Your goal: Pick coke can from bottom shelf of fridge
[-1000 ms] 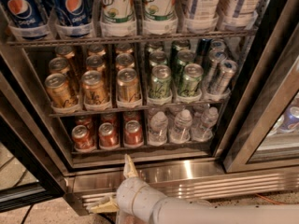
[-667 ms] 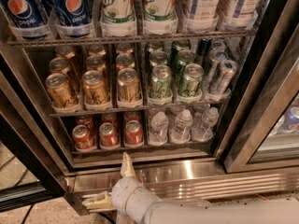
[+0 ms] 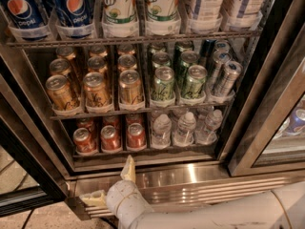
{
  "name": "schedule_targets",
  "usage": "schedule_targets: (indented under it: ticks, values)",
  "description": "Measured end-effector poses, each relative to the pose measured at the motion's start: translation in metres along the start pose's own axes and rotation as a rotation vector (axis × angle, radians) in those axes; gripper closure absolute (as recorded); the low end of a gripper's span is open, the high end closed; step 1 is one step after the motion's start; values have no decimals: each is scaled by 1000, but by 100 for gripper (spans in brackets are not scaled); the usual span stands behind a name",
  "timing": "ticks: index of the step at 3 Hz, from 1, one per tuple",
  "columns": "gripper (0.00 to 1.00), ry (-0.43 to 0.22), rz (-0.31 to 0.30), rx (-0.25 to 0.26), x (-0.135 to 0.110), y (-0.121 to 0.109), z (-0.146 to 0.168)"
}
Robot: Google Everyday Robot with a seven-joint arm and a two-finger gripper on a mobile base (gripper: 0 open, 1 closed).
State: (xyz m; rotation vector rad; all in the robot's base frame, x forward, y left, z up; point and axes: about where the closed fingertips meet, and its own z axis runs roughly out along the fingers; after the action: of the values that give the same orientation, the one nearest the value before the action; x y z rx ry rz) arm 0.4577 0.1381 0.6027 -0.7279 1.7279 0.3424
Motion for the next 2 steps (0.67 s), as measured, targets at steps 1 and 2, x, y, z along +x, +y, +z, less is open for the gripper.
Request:
schedule_targets:
  ticks: [1, 2]
  values:
    - [0, -1, 0, 75, 0, -20, -1]
    - [0, -1, 0, 76, 0, -20, -1]
